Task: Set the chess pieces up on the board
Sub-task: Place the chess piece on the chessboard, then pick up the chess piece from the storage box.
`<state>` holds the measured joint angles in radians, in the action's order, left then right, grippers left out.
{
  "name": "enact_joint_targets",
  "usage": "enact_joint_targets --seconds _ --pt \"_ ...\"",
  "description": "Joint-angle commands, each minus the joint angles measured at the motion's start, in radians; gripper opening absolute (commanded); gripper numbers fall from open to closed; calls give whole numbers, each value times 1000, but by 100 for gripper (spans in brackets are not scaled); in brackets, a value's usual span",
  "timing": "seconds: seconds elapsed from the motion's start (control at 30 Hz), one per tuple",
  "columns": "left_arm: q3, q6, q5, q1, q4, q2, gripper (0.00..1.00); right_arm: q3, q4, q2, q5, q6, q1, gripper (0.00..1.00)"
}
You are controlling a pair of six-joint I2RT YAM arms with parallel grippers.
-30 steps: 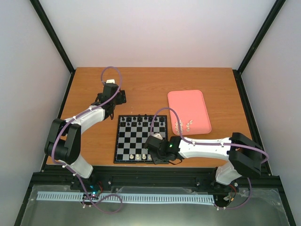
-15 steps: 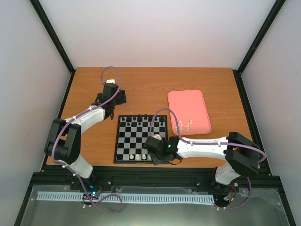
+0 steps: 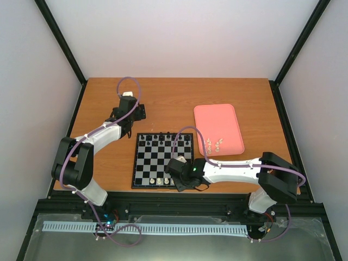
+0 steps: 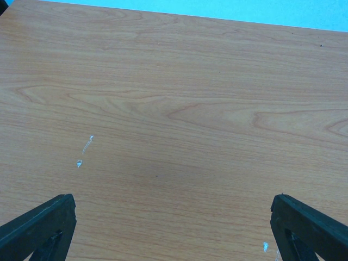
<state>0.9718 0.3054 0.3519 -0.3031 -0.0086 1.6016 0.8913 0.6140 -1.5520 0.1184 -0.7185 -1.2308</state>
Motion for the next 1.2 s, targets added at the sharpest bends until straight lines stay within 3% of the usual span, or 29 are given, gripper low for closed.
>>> enact_joint_targets --seconds 0.0,0.47,0.77,1.03,1.1,1.17 --pt "24 -19 10 -2 7 9 100 19 24 -11 16 -8 -21 16" --pt "25 -20 7 -2 6 8 100 49 64 15 87 -7 -53 33" --pt "27 -22 5 -2 6 10 100 56 133 170 147 -8 -53 43" --pt "28 -19 -2 -2 3 9 100 107 283 293 384 -24 -3 79" --pt "30 -19 -4 -2 3 10 100 88 281 330 406 -13 54 99" --pt "35 -20 -9 -3 -1 14 100 61 258 370 401 17 123 100"
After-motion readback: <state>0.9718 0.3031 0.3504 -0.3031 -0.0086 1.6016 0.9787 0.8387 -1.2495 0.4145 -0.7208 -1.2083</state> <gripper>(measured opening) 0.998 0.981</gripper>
